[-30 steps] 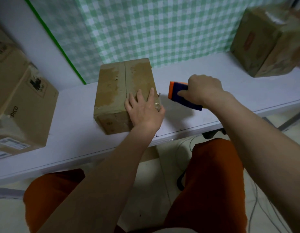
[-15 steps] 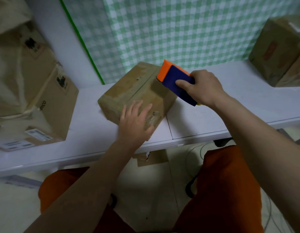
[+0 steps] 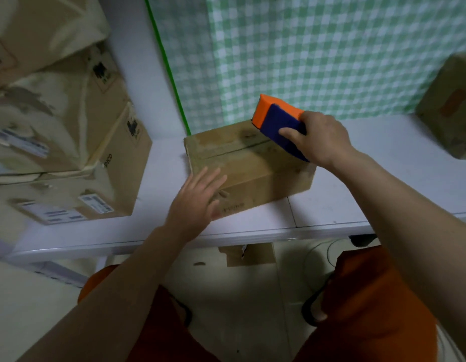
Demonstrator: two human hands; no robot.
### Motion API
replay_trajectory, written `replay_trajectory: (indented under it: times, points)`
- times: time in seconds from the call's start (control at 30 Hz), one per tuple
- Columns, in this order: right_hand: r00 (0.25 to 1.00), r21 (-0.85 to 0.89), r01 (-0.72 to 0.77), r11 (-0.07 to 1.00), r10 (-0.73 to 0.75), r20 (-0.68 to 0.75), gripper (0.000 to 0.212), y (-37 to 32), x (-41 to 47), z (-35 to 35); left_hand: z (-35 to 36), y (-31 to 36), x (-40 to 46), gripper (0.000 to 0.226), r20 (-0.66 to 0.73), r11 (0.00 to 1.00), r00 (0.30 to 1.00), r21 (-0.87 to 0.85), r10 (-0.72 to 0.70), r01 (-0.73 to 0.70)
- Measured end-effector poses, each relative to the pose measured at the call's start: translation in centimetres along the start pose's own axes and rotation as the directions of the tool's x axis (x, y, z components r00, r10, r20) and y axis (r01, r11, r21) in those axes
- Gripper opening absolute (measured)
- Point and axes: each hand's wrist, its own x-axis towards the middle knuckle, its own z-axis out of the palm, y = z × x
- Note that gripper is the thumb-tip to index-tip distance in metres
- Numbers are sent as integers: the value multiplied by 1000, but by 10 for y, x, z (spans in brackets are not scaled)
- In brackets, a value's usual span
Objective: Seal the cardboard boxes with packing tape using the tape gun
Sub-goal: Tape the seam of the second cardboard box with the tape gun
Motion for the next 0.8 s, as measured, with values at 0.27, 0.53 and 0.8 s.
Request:
replay_trajectory:
  times: [0.27, 0.53, 0.8]
  points:
    - [995, -32, -72, 997, 74, 68, 40, -6, 11, 21, -18, -20, 2, 41, -86, 986, 989, -124, -120, 109]
    - [985, -80, -154, 985, 160, 66, 39, -6, 4, 35, -11, 75, 56, 75, 162, 985, 978, 133, -132, 111]
    - [988, -16, -154, 988, 154, -18, 43, 15, 3, 23, 26, 134, 98, 73, 295, 980, 951, 197, -89, 30]
